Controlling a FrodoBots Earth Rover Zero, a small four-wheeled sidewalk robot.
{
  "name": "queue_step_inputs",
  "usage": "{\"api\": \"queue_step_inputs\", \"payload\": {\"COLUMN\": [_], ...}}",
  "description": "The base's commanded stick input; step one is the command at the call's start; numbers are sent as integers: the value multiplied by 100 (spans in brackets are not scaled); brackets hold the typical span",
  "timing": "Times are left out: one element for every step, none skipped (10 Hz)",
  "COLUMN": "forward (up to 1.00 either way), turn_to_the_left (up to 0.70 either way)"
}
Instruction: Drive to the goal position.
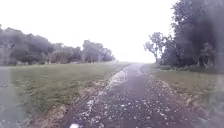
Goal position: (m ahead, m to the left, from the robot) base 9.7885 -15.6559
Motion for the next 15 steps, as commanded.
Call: {"api": "queue_step_inputs", "payload": {"forward": [70, 70, 70, 70, 70, 70, 70, 70, 70, 70, 70, 70, 70, 70, 70], "turn_to_the_left": [0, 0, 0, 0, 0, 0, 0, 0, 0, -35, -35, -35, -35, -35, 0]}}
